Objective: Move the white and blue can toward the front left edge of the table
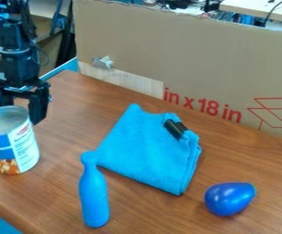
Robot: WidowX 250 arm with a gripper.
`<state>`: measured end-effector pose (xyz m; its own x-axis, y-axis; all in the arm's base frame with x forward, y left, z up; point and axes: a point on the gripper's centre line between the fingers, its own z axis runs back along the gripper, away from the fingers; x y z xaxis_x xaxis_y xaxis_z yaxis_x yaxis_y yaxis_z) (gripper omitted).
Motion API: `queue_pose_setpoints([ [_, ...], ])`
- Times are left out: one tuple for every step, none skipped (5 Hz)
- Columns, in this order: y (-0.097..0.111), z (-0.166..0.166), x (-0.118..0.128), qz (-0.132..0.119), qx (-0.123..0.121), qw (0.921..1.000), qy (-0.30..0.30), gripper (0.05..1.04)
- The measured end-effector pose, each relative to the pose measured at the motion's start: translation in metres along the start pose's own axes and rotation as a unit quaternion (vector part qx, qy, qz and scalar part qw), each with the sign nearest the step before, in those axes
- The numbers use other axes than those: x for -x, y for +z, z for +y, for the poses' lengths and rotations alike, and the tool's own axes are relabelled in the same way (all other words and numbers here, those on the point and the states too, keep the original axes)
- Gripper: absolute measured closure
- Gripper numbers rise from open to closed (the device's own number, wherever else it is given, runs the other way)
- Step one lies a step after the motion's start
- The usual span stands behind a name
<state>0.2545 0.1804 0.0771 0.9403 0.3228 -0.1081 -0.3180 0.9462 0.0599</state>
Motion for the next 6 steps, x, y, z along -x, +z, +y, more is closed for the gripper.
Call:
queue_pose_setpoints([
  [-0.005, 0.001, 0.013, 0.027, -0.009, 0.9995, 0.015, 0.083],
  [-0.006, 0.003, 0.017, 0.039, -0.017, 0.9988, 0.024, 0.083],
  [0.009, -0.001, 0.005, 0.015, 0.005, 0.9996, 0.025, 0.083],
  [0.060, -0.010, -0.002, -0.070, 0.028, 0.9972, 0.003, 0.083],
  [0.094, -0.032, 0.002, -0.125, 0.028, 0.9912, -0.033, 0.083],
  [0.101, -0.056, 0.016, -0.125, 0.029, 0.9904, -0.052, 0.083],
])
